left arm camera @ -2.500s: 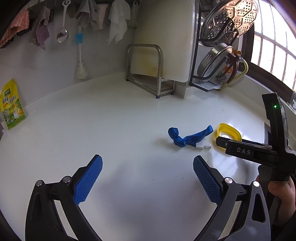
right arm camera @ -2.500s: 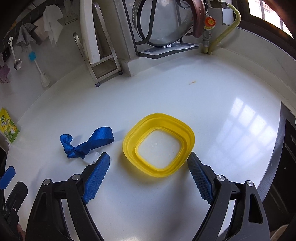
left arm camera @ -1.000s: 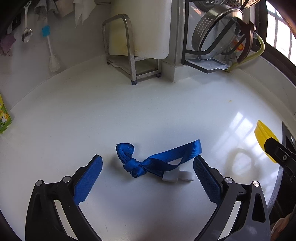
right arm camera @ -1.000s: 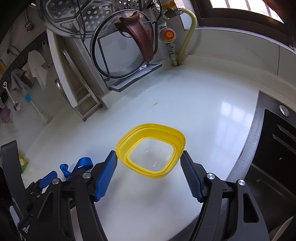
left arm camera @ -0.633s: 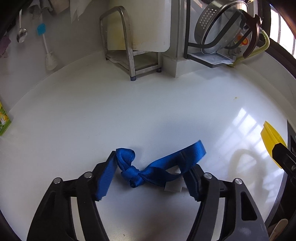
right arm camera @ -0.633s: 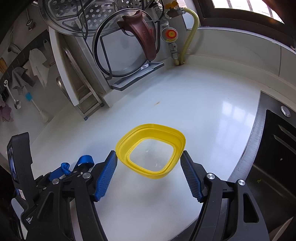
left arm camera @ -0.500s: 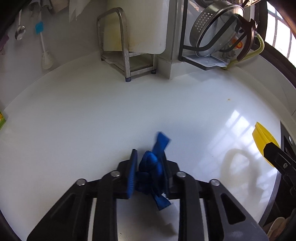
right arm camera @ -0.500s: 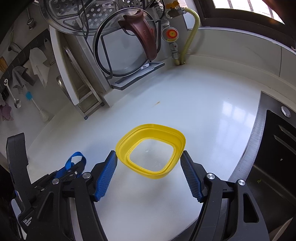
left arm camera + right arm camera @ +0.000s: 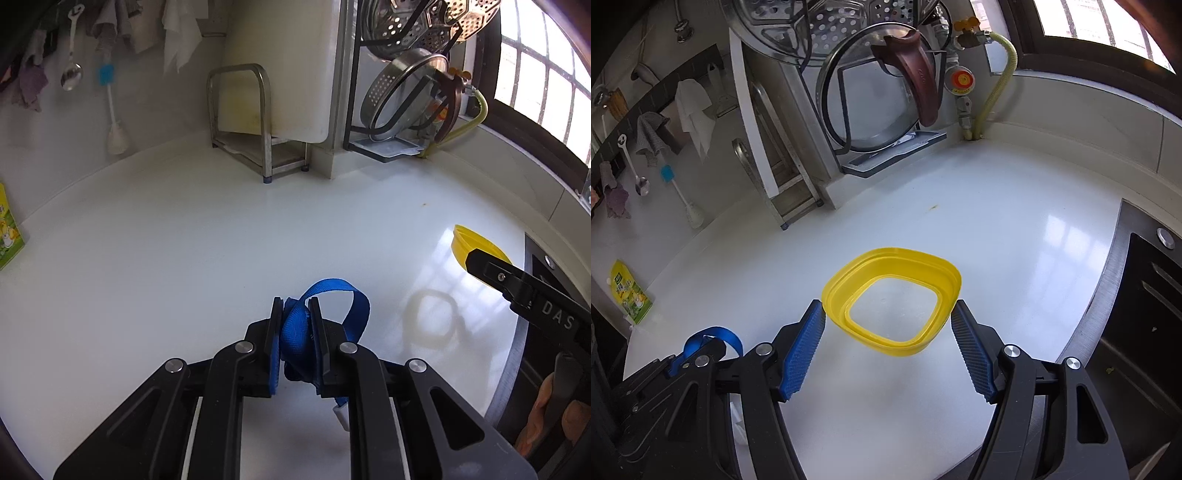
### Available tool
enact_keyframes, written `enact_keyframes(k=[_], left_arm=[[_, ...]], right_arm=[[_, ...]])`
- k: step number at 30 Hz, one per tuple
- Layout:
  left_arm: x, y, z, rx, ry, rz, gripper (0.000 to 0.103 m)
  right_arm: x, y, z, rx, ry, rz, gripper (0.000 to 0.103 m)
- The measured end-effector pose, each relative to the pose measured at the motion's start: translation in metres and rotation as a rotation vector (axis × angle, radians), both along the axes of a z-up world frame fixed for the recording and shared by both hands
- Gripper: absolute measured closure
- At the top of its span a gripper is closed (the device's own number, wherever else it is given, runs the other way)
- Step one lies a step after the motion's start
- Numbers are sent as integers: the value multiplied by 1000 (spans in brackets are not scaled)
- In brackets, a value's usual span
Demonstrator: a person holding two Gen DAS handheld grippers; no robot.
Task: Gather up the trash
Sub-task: 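Lift the lid and strap and carry them over the grey bin, then open the right tool dropping the lid while the left tool drops the strap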
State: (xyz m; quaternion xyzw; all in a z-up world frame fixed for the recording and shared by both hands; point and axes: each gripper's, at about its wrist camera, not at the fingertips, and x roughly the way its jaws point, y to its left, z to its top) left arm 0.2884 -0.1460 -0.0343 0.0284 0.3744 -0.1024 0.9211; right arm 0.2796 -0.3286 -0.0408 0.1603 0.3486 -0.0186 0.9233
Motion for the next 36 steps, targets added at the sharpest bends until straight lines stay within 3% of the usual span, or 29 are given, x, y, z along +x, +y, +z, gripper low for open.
enact_keyframes(k=[8,16,25,36], left_arm=[[-62,40,16,25,-27,13,90],[-124,75,14,24,-24,45,90],[-203,90,13,10,-40,38,89],[-286,103,-10,19,-31,11,89]], right_arm=[[-39,33,9,-16,-27,83,35],[-136,62,16,-22,-65,96,35],[-255,89,15,38,-91,76,35],[-336,127,-5,12,-84,126,35]])
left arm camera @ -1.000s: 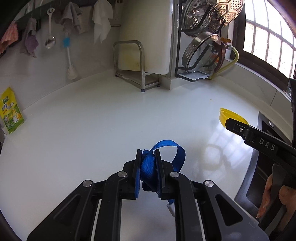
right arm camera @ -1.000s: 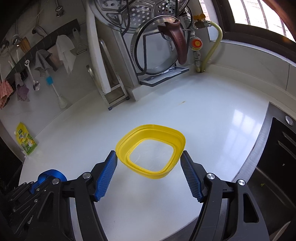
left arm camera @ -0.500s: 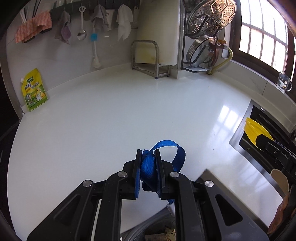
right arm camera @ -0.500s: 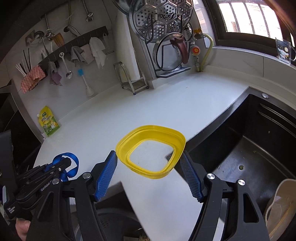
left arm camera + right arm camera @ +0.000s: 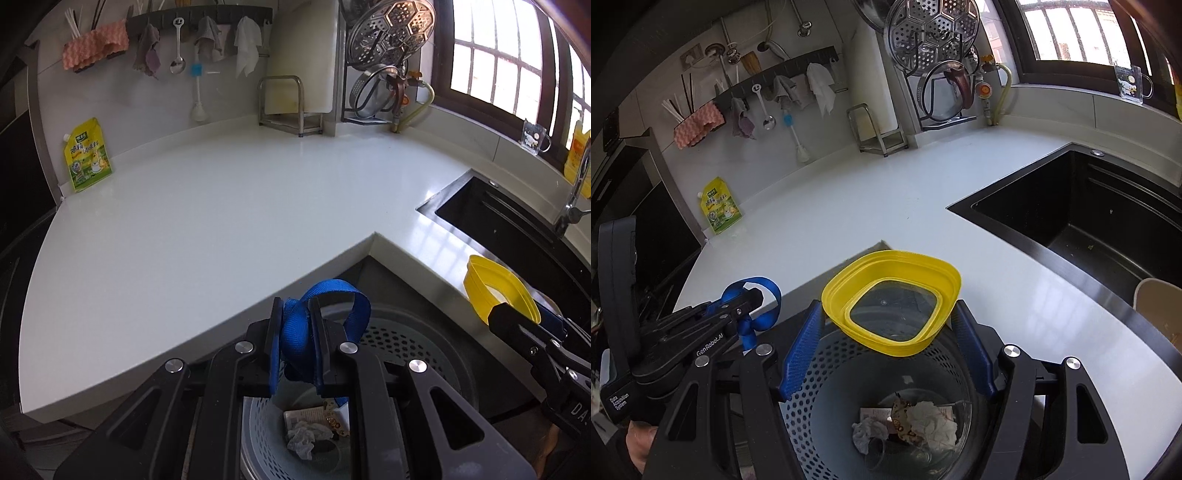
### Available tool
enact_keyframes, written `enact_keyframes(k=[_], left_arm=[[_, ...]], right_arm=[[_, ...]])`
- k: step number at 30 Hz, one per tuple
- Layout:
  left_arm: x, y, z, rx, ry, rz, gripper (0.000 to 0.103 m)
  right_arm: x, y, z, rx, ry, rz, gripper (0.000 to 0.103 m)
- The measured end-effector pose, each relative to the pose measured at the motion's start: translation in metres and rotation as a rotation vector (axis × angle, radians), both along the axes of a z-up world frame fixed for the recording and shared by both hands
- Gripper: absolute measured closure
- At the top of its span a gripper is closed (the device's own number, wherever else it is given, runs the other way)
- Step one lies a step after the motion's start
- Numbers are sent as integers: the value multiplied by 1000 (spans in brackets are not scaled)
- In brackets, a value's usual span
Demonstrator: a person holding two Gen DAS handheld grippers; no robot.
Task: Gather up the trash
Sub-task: 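Open the right tool dropping the lid while the left tool drops the strap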
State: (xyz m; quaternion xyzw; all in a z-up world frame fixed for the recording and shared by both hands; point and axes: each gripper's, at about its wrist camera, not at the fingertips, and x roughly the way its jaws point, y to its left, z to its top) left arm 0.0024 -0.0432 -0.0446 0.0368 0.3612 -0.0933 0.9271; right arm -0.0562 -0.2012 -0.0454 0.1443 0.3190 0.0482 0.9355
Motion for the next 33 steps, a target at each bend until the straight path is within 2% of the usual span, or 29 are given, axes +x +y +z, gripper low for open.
enact_keyframes(k=[12,19,29,31,33], left_arm=[[-32,14,-26,23,35,2,89],[-33,18,-37,23,74,10,87],[-32,21,-40,16,82,15,83],[-31,21,-42,13,88,16,78],[-31,20,-43,8,96,18,64]], right_arm=[[-31,22,-30,-16,64,54,35],[-32,25,-43,-16,103,61,35],[-27,28,-47,-20,117,69,35],[-28,26,-47,-9,110,68,34],[-28,23,-46,0,107,66,31]])
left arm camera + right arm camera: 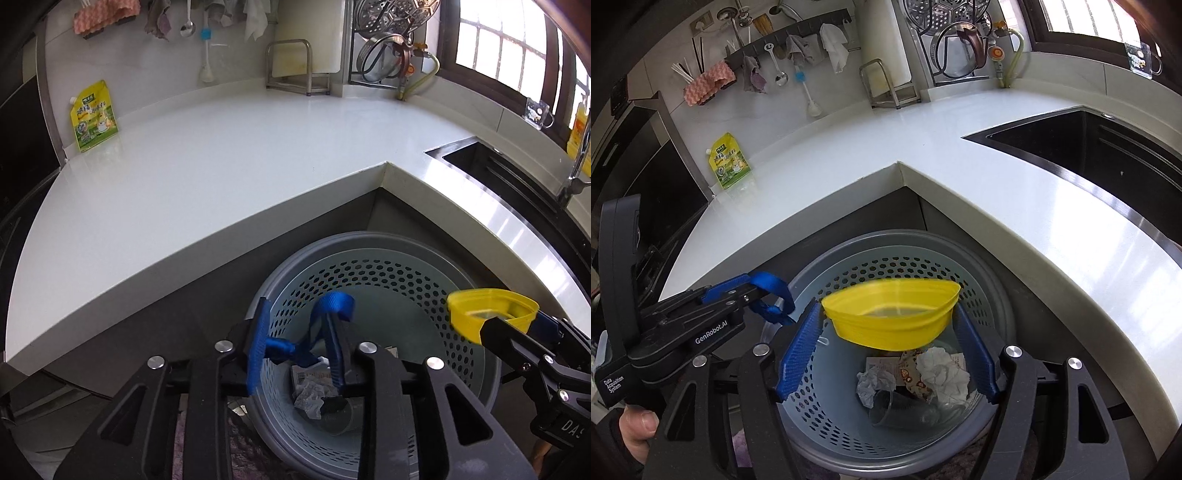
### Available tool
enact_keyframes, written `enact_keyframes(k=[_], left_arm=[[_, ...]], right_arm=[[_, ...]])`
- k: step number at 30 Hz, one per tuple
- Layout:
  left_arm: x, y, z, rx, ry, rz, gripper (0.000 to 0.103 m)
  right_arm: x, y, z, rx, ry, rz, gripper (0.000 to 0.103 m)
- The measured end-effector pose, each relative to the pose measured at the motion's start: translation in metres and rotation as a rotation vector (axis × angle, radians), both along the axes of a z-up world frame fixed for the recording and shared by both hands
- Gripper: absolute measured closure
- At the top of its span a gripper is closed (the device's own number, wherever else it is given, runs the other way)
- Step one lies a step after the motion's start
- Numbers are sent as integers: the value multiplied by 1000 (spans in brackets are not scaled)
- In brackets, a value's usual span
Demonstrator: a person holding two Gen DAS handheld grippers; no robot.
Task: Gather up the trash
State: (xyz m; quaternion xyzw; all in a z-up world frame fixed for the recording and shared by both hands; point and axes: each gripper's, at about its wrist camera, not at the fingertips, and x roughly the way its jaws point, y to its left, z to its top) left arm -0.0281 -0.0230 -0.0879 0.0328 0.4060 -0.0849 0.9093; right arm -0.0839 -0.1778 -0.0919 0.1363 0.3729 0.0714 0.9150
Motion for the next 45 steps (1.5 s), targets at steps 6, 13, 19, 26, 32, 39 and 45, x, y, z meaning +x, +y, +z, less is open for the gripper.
enact_keyframes(k=[6,13,19,26,32,39,45], left_arm=[[-1,0,4,-13,-23,10,39],[-1,1,4,-15,-19,20,38],[-2,5,6,-22,-27,34,28],[-5,5,10,-21,-37,39,25],[-6,8,13,-25,-46,42,18],[-8,10,16,-27,-53,51,9],[-9,13,20,-31,-58,65,7]], right_arm=[[1,-3,0,1,2,-17,30],[2,-2,0,1,0,-23,30],[1,-3,0,4,1,-26,30],[0,-3,2,4,-4,-28,30],[-1,-4,3,7,-6,-33,29],[-2,-3,4,7,-7,-35,29],[-2,-3,6,6,-11,-38,29]])
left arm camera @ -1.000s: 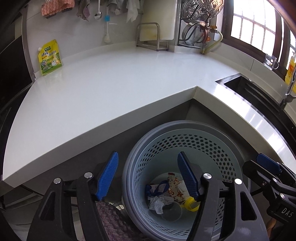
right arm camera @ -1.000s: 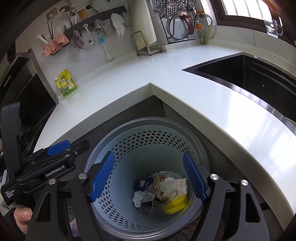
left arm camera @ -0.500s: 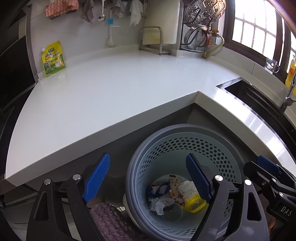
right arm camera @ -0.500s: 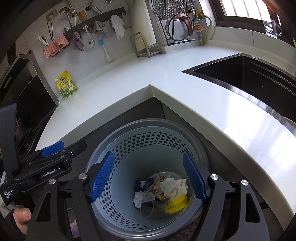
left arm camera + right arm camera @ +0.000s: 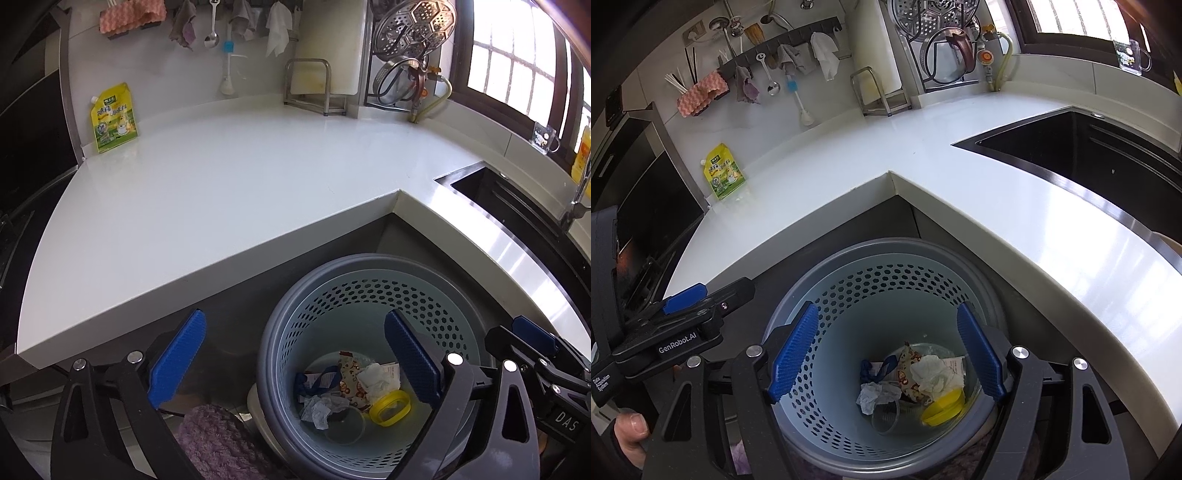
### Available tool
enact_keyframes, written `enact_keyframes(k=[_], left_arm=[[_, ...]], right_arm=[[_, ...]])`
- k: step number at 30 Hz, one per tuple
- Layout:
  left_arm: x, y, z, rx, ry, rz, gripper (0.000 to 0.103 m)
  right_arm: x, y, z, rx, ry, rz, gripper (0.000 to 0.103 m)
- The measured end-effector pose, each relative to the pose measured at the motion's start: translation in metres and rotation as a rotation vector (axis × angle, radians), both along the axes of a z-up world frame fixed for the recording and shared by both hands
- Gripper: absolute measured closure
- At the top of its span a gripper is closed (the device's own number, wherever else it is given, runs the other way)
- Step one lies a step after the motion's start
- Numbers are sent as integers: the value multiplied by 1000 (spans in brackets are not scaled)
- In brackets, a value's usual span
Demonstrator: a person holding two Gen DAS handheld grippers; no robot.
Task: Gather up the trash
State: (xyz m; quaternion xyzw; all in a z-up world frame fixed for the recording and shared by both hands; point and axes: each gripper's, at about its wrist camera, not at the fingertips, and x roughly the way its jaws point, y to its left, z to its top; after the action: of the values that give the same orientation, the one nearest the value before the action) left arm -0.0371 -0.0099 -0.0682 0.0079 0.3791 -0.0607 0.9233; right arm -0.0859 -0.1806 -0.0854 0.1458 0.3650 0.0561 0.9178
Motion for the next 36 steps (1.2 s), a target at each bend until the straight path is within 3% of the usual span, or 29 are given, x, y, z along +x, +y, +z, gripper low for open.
enact_keyframes(k=[36], left_arm=[[-4,-2,6,48,-26,19,6]], right_arm=[[-2,3,1,-5,-2,1,29]])
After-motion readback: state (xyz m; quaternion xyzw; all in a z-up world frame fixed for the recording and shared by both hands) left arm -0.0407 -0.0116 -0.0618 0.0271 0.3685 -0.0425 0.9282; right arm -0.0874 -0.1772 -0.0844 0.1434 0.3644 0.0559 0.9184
